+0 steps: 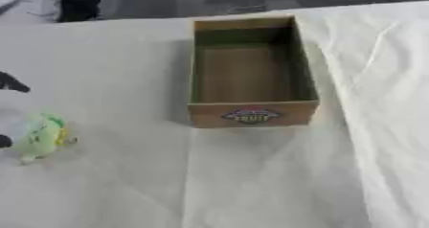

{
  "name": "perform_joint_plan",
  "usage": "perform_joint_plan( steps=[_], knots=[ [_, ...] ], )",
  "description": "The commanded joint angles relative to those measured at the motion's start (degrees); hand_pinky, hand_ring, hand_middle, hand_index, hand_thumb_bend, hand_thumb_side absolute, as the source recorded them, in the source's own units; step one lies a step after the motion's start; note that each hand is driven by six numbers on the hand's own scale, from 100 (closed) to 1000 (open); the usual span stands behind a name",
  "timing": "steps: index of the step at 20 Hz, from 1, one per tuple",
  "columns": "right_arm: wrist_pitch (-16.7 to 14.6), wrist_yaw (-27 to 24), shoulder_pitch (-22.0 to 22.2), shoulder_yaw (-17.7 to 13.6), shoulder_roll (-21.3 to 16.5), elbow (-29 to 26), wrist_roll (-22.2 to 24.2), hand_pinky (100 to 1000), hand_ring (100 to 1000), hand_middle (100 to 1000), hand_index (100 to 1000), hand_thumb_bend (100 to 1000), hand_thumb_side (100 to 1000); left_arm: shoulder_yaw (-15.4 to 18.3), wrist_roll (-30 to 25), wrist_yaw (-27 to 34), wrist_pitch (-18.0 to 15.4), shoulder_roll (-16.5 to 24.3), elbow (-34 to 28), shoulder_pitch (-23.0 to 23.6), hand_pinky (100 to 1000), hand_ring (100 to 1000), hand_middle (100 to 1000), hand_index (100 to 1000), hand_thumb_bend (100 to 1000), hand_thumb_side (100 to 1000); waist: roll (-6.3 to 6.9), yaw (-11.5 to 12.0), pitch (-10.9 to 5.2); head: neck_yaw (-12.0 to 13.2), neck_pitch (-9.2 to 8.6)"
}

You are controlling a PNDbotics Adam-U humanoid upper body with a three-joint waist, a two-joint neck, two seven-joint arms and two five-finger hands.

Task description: Pick up objects on the table and place them in the box.

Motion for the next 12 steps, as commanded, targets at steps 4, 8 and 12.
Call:
perform_joint_plan(
  steps=[4, 8, 12],
  knots=[
    [-0.16, -0.25, -0.65, 0.05, -1.39, -0.81, 0.27, 809, 881, 729, 785, 100, 1000, -1.43, -0.63, -1.72, 0.04, 0.56, 1.88, -0.81, 778, 906, 901, 1000, 893, 704, -0.12, -0.13, -0.68, 0.28, -0.86],
    [-0.22, -0.33, -0.71, 0.12, -1.32, -0.81, 0.31, 809, 881, 728, 785, 100, 1000, -1.88, -0.15, -3.81, 0.69, 0.03, 2.62, -1.2, 765, 903, 889, 1000, 880, 719, -0.09, -0.13, -0.6, 0.37, -1.07],
    [-0.25, -0.39, -0.75, 0.14, -1.29, -0.81, 0.23, 809, 881, 727, 784, 100, 1000, -2.46, 1.11, -4.88, 0.87, -0.8, 3.97, -1.67, 759, 899, 880, 1000, 839, 726, -0.14, -0.2, -0.56, 0.47, -1.2]
  ],
)
